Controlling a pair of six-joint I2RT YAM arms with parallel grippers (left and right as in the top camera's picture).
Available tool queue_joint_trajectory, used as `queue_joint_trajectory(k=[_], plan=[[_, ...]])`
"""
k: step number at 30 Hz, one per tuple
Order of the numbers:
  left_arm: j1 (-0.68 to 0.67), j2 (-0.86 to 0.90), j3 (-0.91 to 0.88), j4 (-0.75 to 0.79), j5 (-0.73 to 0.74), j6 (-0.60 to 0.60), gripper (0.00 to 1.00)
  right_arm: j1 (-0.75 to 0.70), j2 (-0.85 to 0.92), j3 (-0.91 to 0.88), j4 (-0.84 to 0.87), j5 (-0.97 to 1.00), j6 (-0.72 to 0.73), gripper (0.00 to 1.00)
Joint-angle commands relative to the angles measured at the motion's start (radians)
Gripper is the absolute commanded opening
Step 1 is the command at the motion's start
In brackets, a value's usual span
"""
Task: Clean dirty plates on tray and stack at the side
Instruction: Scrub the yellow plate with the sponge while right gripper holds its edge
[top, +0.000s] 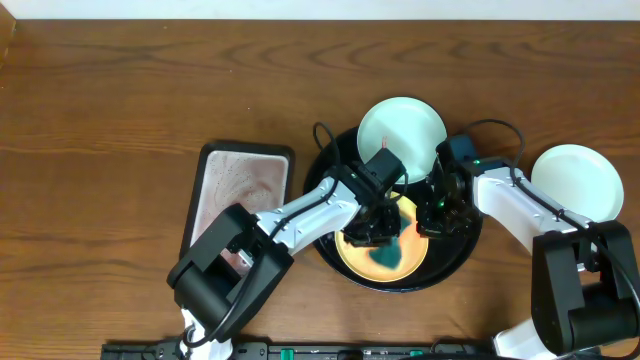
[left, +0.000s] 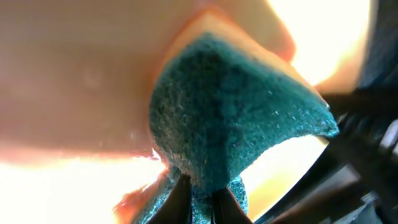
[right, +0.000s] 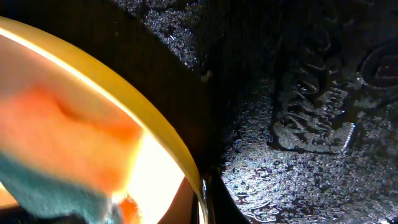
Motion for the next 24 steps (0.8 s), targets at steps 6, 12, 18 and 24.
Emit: queue_joint_trajectory(k=[6,12,18,24], plan=[[0.029,0.038,-0.025,-0.218,-0.227,0.096,0.08,-0.016,0.000,-0.016,0.018,0.138,0.037,0.01],[0.099,0.037,-0.006,-0.239,-0.614,0.072,0.07,-0.016,-0.010,-0.017,0.021,0.143,0.037,0.01],[0.100,0.037,0.017,-0.230,-0.779,0.073,0.07,-0.016,-0.010,-0.017,0.024,0.147,0.037,0.01],[0.100,0.037,0.017,-0.214,-0.833,0.084,0.08,-0.016,-0.010,-0.017,0.032,0.161,0.037,0.01]])
